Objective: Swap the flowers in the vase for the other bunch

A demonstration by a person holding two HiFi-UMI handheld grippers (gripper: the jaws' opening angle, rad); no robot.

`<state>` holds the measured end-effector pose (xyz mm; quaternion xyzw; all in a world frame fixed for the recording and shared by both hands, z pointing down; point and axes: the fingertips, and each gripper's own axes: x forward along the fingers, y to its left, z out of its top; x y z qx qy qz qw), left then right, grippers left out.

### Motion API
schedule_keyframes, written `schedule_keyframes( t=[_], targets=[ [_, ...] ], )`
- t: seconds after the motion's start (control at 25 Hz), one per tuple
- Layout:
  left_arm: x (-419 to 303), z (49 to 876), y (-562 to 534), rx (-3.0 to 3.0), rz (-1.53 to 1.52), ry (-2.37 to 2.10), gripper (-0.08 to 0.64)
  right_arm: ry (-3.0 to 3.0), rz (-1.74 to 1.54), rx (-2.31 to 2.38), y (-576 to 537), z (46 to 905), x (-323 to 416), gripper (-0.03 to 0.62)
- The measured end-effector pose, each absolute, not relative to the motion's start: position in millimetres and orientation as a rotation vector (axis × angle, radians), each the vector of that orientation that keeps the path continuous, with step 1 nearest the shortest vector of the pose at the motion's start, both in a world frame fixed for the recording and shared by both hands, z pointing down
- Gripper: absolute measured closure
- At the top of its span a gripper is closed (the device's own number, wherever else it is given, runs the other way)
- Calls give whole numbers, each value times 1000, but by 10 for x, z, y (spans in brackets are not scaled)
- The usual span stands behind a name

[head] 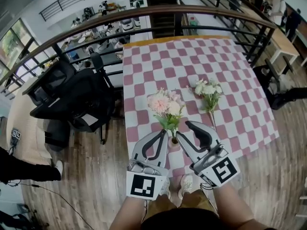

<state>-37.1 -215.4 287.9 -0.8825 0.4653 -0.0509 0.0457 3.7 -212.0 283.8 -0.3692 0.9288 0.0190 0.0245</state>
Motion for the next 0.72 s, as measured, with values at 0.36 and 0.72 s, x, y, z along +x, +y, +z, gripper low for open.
schedule_keyframes(
  t=[0.36,0.72],
  targets=[
    [-336,2558,-2152,-2680,-84,1408,551,2838,186,-1131,-2095,2362,7,443],
    [-341,2210,-2145,-2626,-33,1382,552,2789,292,-1145,-2036,2032,97,489]
  ],
)
